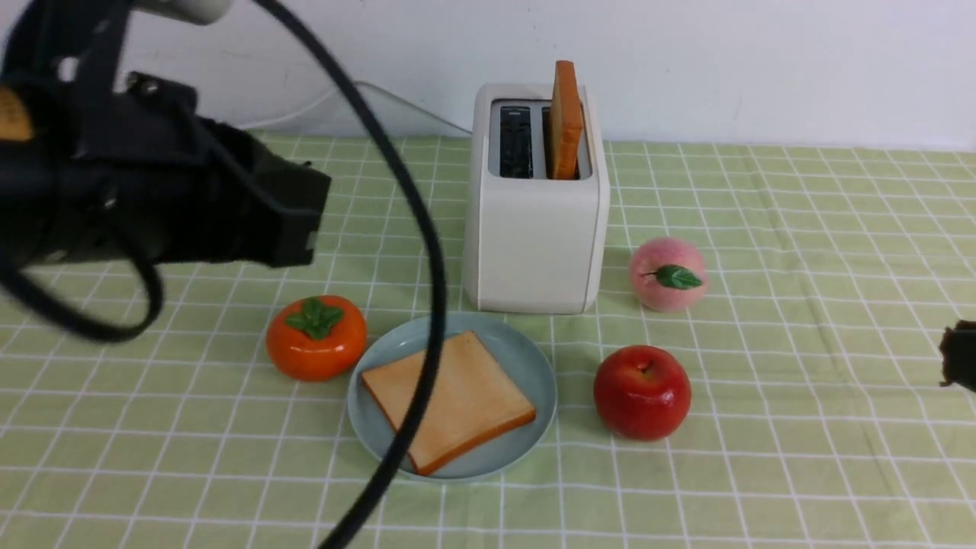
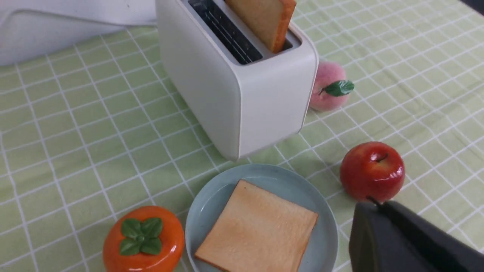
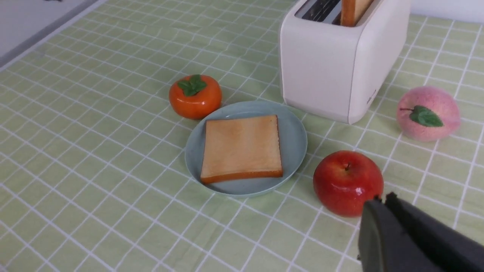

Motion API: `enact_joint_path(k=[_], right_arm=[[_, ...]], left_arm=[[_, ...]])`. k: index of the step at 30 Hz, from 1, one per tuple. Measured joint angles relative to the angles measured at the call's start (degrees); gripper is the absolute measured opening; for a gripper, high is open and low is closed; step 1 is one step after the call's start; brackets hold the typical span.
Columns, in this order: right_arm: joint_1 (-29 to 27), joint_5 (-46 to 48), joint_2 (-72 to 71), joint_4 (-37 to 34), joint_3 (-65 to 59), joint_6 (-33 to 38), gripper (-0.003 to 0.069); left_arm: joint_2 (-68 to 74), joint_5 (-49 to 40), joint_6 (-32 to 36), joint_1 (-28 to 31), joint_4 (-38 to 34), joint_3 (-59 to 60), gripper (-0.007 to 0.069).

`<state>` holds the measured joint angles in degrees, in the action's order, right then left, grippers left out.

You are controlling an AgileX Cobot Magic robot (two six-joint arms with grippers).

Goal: Take toasted bread from bread machine on green coffee tablecloth place on plate.
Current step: 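Grasp the toast slice in the toaster and pull it up out of the slot with the right gripper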

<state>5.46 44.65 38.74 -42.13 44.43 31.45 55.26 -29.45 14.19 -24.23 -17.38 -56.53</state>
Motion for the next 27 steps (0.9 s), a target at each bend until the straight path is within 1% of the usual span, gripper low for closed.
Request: enact_joint_path(k=[7, 9, 10, 11, 13, 17, 18, 19, 20, 21, 22, 24, 27], right_arm=[[0.0, 1.32, 9.38, -5.34, 3.35, 3.53, 0.0003], [0.0, 2.66, 12.46, -6.33, 5.49, 3.88, 0.0003], [0.0, 2.98, 13.51, -6.45, 6.02, 3.94, 0.0003], [0.48, 3.77, 15.97, -6.74, 8.16, 4.02, 0.0003], [1.67, 3.85, 19.11, -6.74, 10.47, 4.02, 0.0003], [8.2, 1.59, 25.83, -5.38, 15.29, 4.02, 0.0003], [10.61, -0.07, 28.34, -4.42, 16.83, 3.53, 0.0003], [11.0, -0.33, 28.71, -4.24, 17.08, 3.42, 0.0003], [14.02, -2.52, 31.64, -2.61, 19.42, 2.28, 0.0004], [14.02, -2.52, 31.64, -2.61, 19.42, 2.28, 0.0005], [16.83, -5.03, 34.89, -0.49, 21.46, 1.15, 0.0007], [18.77, -7.83, 38.39, 2.19, 23.88, 0.32, 0.0015], [19.35, -11.44, 42.63, 5.2, 26.93, -0.09, 0.0032]], left_arm=[[-22.45, 4.46, -1.29, 0.0, -0.3, 17.54, -0.0013], [-29.05, 5.78, -2.44, 0.0, -0.45, 22.07, -0.0013], [-29.66, 5.87, -2.58, 0.0, -0.44, 22.48, -0.0013], [-34.82, 6.71, -3.57, 0.0, -0.44, 25.68, -0.0013], [-38.74, 6.95, -4.54, 0.0, -0.44, 28.67, -0.0013], [-45.4, 7.09, -5.18, 0.0, -0.44, 33.11, -0.0013], [-46.52, 7.15, -5.18, 0.0, -0.44, 33.87, -0.0013], [-46.66, 7.15, -5.18, 0.0, -0.44, 33.99, -0.0013], [-47.32, 7.15, -5.31, 0.0, -0.44, 34.55, -0.0013], [-47.4, 7.15, -5.31, 0.0, -0.44, 34.68, -0.0013], [-47.65, 7.21, -5.33, 0.0, -0.37, 35.0, -0.0013], [-47.76, 7.32, -5.33, 0.0, -0.25, 35.4, -0.0013], [-47.76, 7.37, -5.33, 0.0, -0.25, 35.81, -0.0013]])
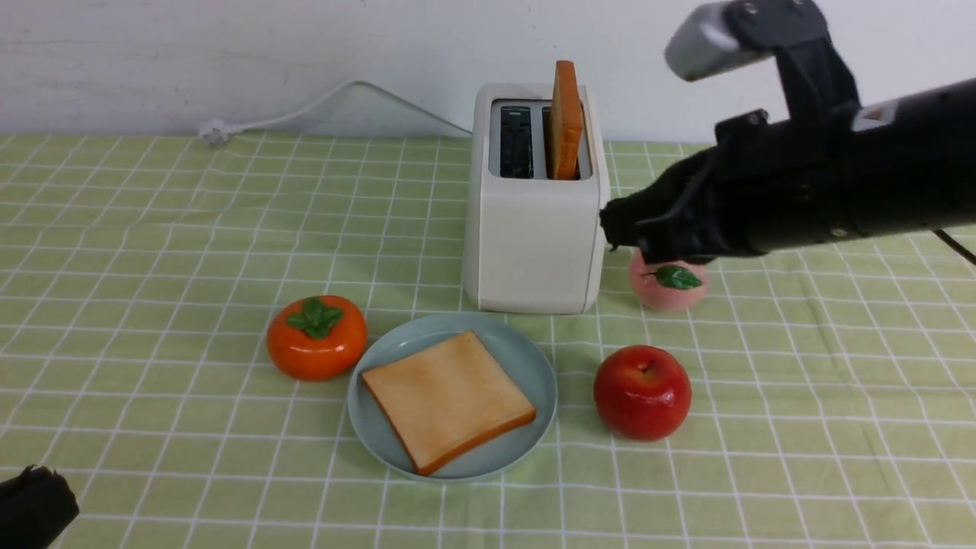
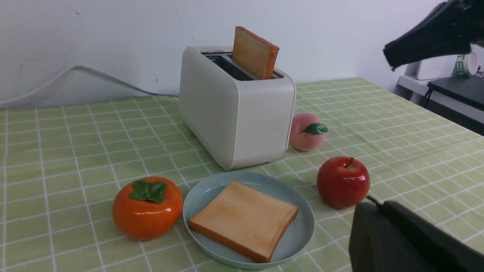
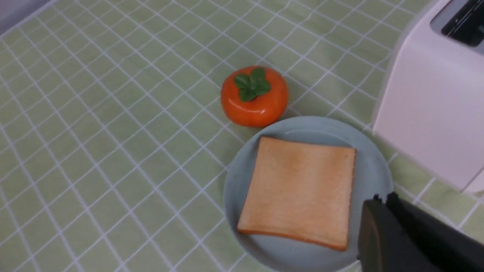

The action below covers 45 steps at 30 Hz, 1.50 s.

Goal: Take toasted bread from bread machine on green coffee tablecloth place on plate.
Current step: 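Grasp the toast slice in the toaster and pull it up out of the slot with the right gripper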

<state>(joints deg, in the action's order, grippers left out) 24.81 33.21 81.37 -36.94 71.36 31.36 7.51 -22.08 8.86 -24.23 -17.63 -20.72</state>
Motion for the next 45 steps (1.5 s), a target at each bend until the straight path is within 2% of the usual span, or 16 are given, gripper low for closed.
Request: enact_joint_path(k=[6, 7, 11, 13, 14, 15, 17, 20, 26, 29, 31, 32, 33, 35, 37, 45], right_arm=[[-0.55, -10.28, 6.8, 2.65, 5.15, -0.2, 0.0141], [-0.75, -13.85, 8.96, 2.65, 6.37, -0.2, 0.0209], [-0.75, -21.95, 14.14, 2.38, 8.89, -0.2, 0.0382], [-0.75, -24.06, 15.74, 2.08, 9.44, -0.2, 0.0428], [-0.75, -27.44, 18.68, 1.24, 10.44, -0.2, 0.0502], [-0.75, -27.44, 18.68, 1.24, 10.44, -0.2, 0.0502], [-0.75, -30.43, 22.6, 0.17, 12.14, -0.2, 0.0579], [-0.75, -32.05, 26.18, -0.09, 14.18, -0.24, 0.0601], [-1.16, -36.44, 31.37, -0.39, 17.84, -0.24, 0.0529], [-1.39, -38.26, 33.53, -0.58, 18.55, -0.24, 0.0409], [-1.39, -38.35, 33.68, -0.58, 18.55, -0.24, 0.0374], [-1.39, -38.35, 33.77, -0.58, 18.59, -0.24, 0.0319], [-1.39, -38.41, 33.77, -0.58, 18.59, -0.24, 0.0312], [-1.39, -39.08, 33.83, -1.06, 18.61, -0.24, 0.0222], [-1.34, -39.51, 33.83, -1.25, 18.61, -0.24, 0.0174], [-1.34, -40.6, 33.72, -1.44, 18.61, -0.38, 0.0136]], left_arm=[[0.0, -0.06, -0.05, 0.0, 0.14, 0.69, -0.0013], [0.0, -0.06, -0.05, 0.0, 0.14, 0.69, -0.0013], [0.0, -0.06, -0.05, 0.0, 0.14, 0.69, -0.0013], [0.0, -0.06, -0.05, 0.0, 0.14, 0.69, -0.0013], [0.0, -0.06, -0.05, 0.0, 0.14, 0.69, -0.0013], [0.0, -0.06, -0.05, 0.0, 0.14, 0.69, -0.0013], [0.0, -0.06, -0.05, 0.0, 0.14, 0.69, -0.0013], [0.0, -0.06, -0.05, 0.0, 0.15, 0.69, -0.0013], [0.0, -0.06, -0.05, 0.0, 0.15, 0.69, -0.0013], [0.0, -0.06, -0.05, 0.0, 0.15, 0.69, -0.0013], [0.0, -0.06, -0.05, 0.0, 0.15, 0.69, -0.0013], [0.0, -0.06, -0.05, 0.0, 0.15, 0.69, -0.0013], [0.0, -0.06, -0.05, 0.0, 0.15, 0.69, -0.0013], [0.0, -0.06, -0.05, 0.0, 0.15, 0.69, -0.0013], [0.0, -0.06, -0.05, 0.0, 0.15, 0.69, -0.0013], [0.0, -0.06, -0.05, 0.0, 0.15, 0.71, -0.0013]])
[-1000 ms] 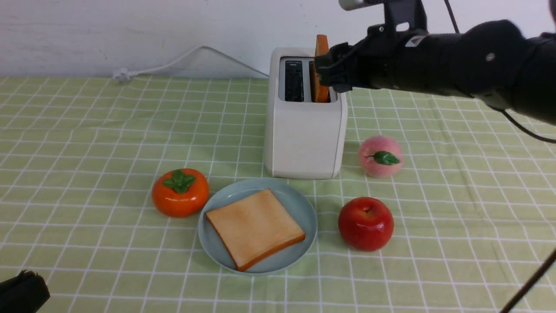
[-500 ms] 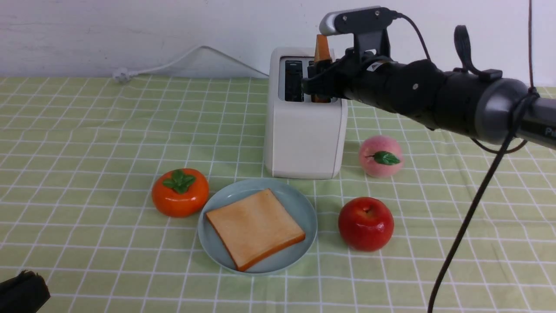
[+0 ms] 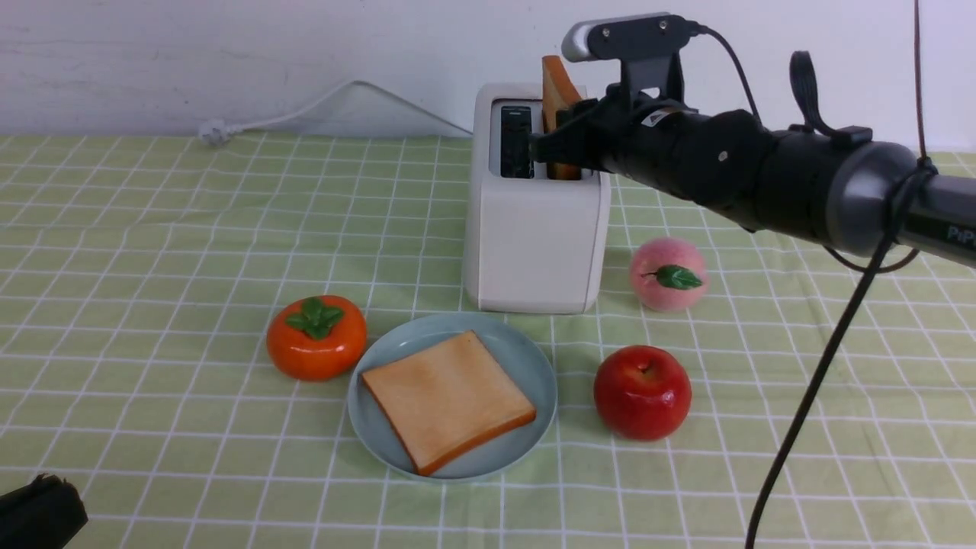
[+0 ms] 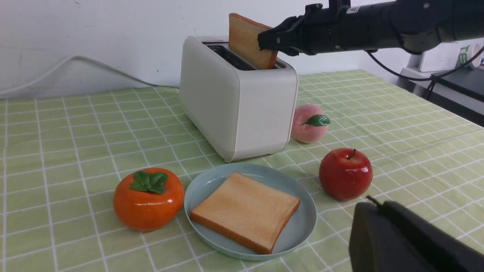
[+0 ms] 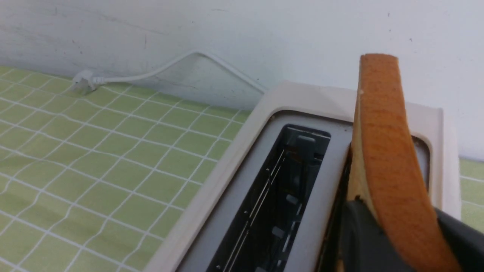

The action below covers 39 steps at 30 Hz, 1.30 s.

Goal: Take toasted bread from bread machine on green coffee tablecloth place on plate.
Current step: 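Grasp the toast slice in the toaster and pull it up out of the slot with the right gripper, then place the held slice of bread on top of the slice on the plate with the right gripper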

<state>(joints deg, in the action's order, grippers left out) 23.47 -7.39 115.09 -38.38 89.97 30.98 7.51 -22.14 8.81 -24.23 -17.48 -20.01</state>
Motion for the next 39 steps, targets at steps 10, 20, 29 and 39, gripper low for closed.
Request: enact_joint_path(k=[10, 20, 29, 39], right_arm=[[0.94, 1.79, -10.95, -0.13, 0.0, 0.0, 0.0132], [1.39, 33.37, -26.61, 2.1, 0.22, 0.0, 0.0129], [1.8, 48.76, -27.49, 4.6, -12.36, 0.0, 0.0127], [6.11, 43.76, -25.82, -0.74, -18.41, 1.69, 0.0127]], left_arm=[[0.0, 0.0, 0.0, 0.0, 0.0, 0.0, -0.0013], [0.0, 0.0, 0.0, 0.0, 0.0, 0.0, -0.0011], [0.0, 0.0, 0.0, 0.0, 0.0, 0.0, -0.001], [0.0, -0.04, 0.0, 0.0, 0.0, 0.0, -0.001]])
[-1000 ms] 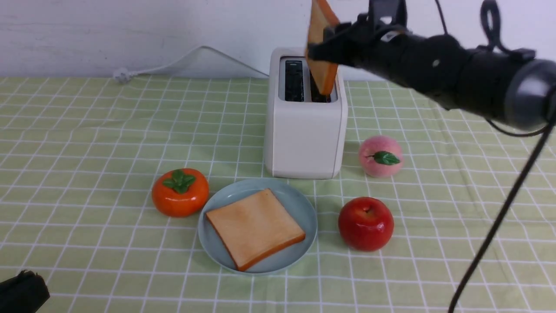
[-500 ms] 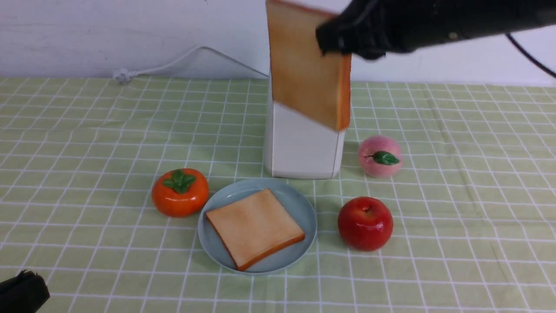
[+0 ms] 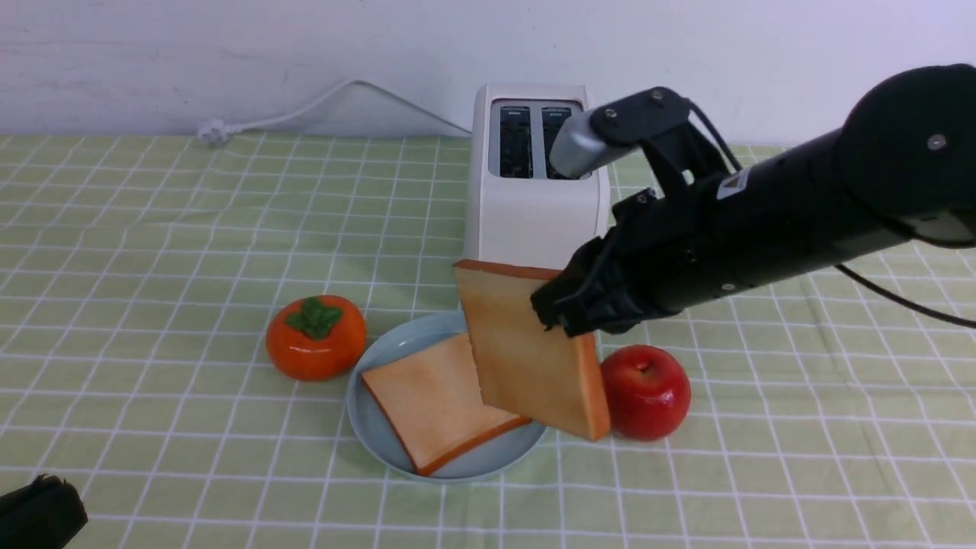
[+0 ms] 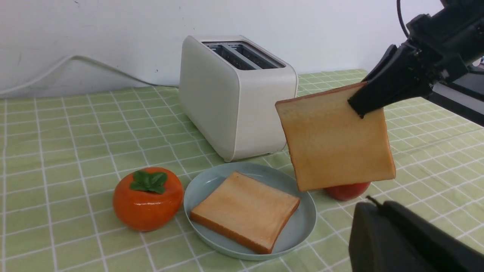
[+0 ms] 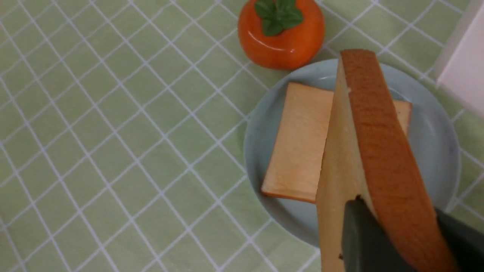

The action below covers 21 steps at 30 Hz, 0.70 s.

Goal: Take toasted bread from bread machine on green coffee tablecloth place on plate.
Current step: 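Place the held slice of bread on top of the slice on the plate with the right gripper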

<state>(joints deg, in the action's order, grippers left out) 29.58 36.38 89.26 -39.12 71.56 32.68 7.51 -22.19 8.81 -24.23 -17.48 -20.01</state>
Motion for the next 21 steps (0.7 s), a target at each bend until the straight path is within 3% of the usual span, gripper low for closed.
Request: enact_joint_path(k=[3, 12, 21], right_arm=[[0.4, -0.06, 0.91, -2.92, 0.0, 0.89, 0.0127], [0.46, -1.62, 9.19, -22.32, 0.0, 13.79, 0.0127], [0.46, -7.29, 14.26, -31.76, 0.0, 20.2, 0.0126]], left_arm=[[0.0, 0.0, 0.0, 0.0, 0.0, 0.0, -0.001], [0.0, 0.0, 0.0, 0.0, 0.0, 0.0, -0.001], [0.0, 0.0, 0.0, 0.0, 0.0, 0.0, -0.0008]])
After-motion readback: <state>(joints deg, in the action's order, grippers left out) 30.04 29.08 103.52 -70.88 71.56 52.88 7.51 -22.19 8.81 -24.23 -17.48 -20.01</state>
